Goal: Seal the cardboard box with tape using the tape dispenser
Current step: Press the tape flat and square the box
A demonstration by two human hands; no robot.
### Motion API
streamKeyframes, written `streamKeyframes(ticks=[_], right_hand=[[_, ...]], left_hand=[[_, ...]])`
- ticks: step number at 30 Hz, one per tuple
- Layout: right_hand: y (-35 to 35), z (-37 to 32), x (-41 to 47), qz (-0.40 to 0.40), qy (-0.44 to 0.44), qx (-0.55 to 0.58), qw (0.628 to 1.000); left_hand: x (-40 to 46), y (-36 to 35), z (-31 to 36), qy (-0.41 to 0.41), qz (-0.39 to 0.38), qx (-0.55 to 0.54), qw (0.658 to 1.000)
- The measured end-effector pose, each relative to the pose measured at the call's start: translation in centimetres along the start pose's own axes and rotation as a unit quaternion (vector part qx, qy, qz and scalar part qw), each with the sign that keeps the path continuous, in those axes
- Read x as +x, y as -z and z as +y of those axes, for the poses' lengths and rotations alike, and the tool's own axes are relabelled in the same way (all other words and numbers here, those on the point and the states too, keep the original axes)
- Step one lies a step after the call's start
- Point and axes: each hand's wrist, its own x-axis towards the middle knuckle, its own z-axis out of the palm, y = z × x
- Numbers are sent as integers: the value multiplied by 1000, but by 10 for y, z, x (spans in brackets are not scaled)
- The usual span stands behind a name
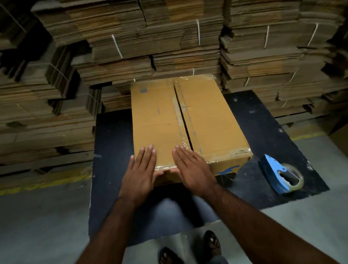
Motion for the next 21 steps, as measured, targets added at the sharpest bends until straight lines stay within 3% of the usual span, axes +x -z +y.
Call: streamKeyframes(ticks=[7,13,17,21], right_hand=[[4,14,-7,-7,52,-33,998],[13,32,-17,19,-10,7,1000],[3,43,-20,-11,16,-48,999],[7,44,-27,-4,25,-31,999]], left_hand=[[-8,5,5,-31,-8,18,999],[8,4,50,-4,19,2,1000],[10,-5,56,15,-11,47,999],[7,4,58,10,-36,44,998]])
